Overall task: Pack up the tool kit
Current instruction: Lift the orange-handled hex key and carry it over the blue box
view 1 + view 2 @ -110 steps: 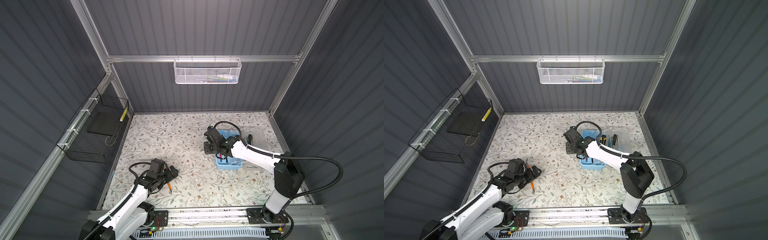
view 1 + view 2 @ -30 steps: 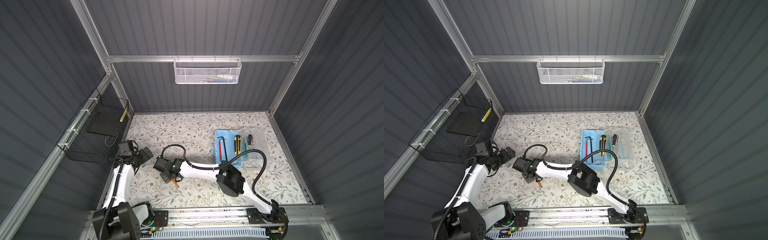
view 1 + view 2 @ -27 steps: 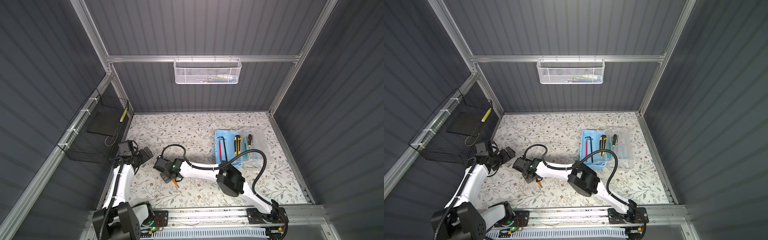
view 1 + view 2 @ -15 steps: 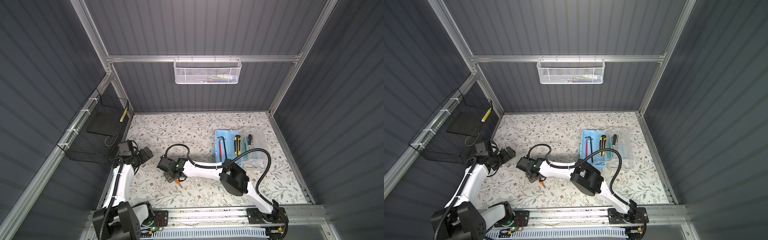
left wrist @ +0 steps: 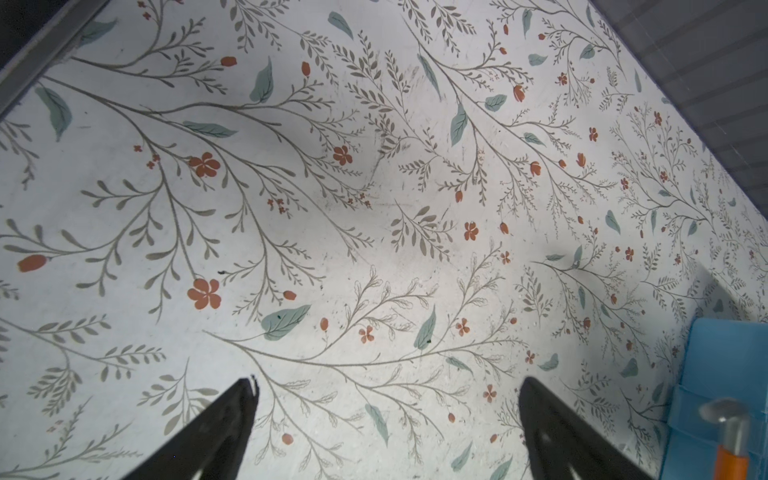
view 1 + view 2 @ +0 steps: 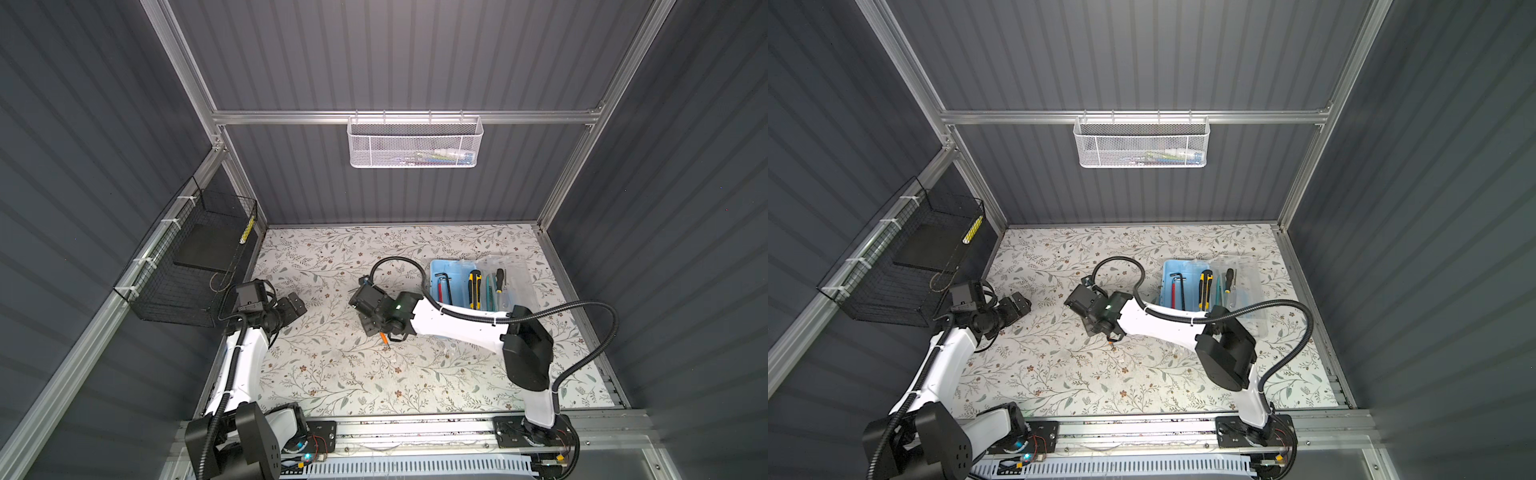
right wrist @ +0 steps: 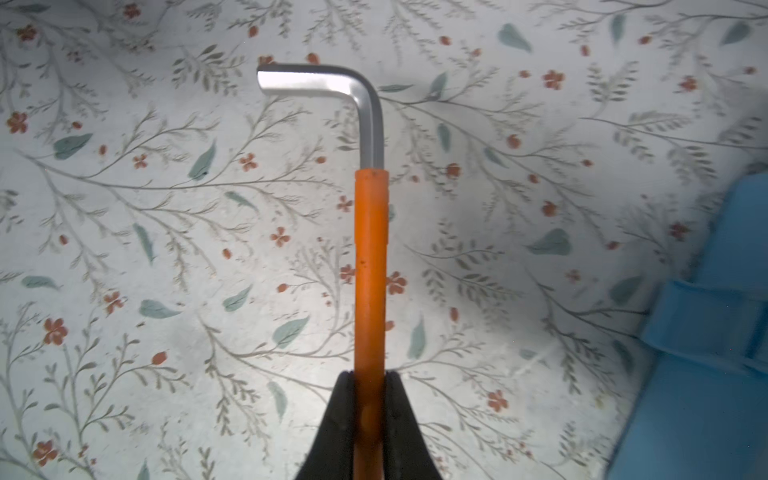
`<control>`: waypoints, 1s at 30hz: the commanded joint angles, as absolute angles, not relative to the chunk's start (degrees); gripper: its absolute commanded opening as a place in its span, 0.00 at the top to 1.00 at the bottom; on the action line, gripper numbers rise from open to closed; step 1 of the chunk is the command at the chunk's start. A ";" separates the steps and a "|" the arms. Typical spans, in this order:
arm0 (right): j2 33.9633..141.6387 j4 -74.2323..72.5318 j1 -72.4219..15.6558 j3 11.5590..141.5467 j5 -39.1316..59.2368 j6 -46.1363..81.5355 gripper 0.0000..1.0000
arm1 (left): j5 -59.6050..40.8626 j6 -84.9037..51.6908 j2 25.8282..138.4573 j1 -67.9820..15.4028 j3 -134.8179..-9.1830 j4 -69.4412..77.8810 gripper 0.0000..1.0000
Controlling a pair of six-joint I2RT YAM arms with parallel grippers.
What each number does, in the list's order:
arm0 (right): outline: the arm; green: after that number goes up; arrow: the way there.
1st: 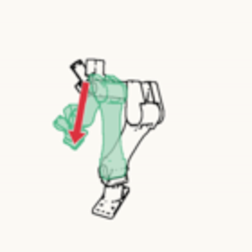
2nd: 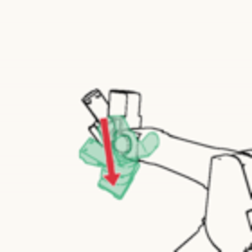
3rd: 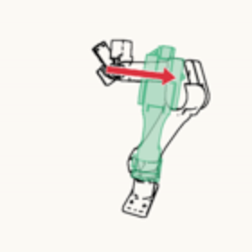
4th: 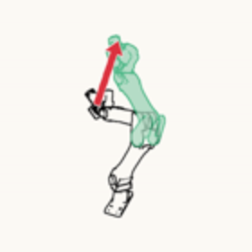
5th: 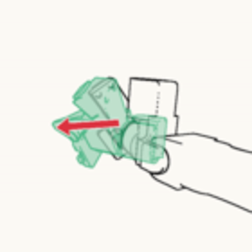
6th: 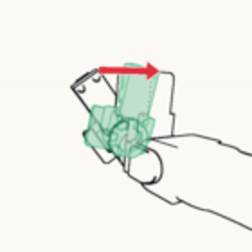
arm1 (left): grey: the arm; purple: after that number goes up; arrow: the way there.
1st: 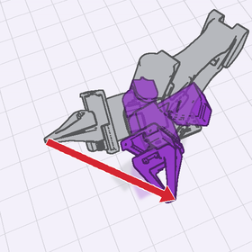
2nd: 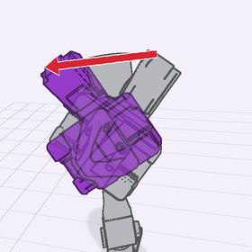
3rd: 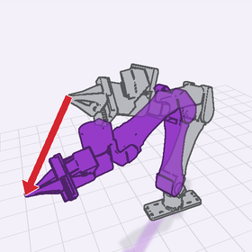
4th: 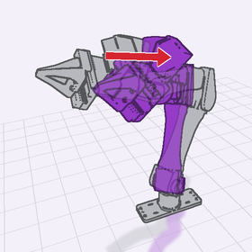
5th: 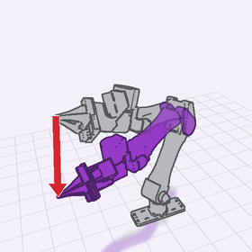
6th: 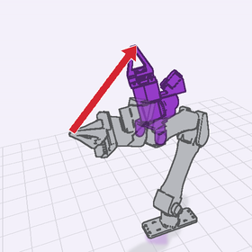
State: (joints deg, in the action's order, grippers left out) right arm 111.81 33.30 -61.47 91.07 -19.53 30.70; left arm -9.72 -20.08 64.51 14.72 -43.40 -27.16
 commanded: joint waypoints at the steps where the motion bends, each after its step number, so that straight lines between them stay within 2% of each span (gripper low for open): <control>1: 107.28 35.15 -58.11 87.41 -23.87 33.09 1.00 | -9.35 -21.58 64.65 16.70 -42.74 -26.00 0.01; 7: 99.71 37.69 -54.06 83.31 -28.28 33.75 1.00 | -12.95 -21.53 63.77 16.70 -40.28 -22.82 0.01; 17: 90.32 38.44 -46.35 76.93 -29.95 33.44 1.00 | -16.62 -21.12 64.56 16.66 -40.32 -20.65 0.01; 23: 89.62 36.74 -41.66 72.25 -29.64 33.50 1.00 | -18.46 -21.27 65.01 16.66 -39.75 -19.61 0.00; 30: 95.78 35.13 -39.12 73.94 -28.92 31.20 1.00 | -20.70 -21.02 65.93 16.68 -40.34 -19.99 0.01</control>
